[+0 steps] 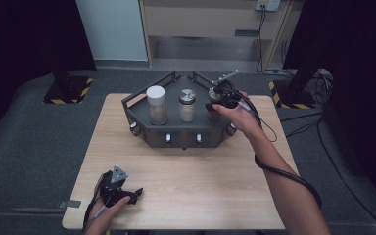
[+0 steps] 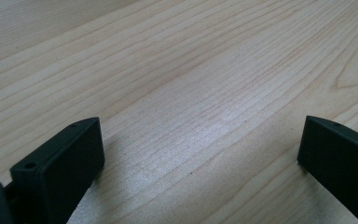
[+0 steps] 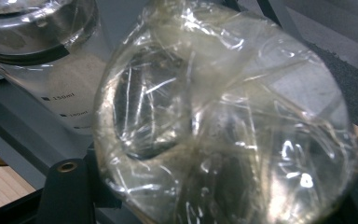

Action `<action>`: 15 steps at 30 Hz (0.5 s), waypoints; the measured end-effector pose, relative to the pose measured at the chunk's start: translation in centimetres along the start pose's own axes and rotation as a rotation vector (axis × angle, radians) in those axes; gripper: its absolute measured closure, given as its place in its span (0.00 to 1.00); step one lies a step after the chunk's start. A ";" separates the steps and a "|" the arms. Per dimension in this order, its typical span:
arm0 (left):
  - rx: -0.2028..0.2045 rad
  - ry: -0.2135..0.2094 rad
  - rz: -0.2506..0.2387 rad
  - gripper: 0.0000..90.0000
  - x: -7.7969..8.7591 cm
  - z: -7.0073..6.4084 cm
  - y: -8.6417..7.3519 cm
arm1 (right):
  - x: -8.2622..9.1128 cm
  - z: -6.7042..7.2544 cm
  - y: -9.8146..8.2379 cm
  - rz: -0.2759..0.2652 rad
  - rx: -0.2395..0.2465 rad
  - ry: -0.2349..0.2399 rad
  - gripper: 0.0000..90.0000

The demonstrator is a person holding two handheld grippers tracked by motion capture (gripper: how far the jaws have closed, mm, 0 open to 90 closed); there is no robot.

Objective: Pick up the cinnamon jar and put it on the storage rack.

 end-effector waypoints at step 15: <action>0.000 0.000 0.000 0.00 0.0 0.0 0.0 | -0.7 -0.2 -0.4 0.011 -0.014 0.003 0.35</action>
Point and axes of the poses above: each handheld gripper's, and its own axes: x roughly backward along the jaws, y roughly out of its top, z roughly to its left, the point moved 10 cm from there along -x, roughly forward along the jaws, and after that the axes turned 2 degrees about -x, right-handed, at the moved point
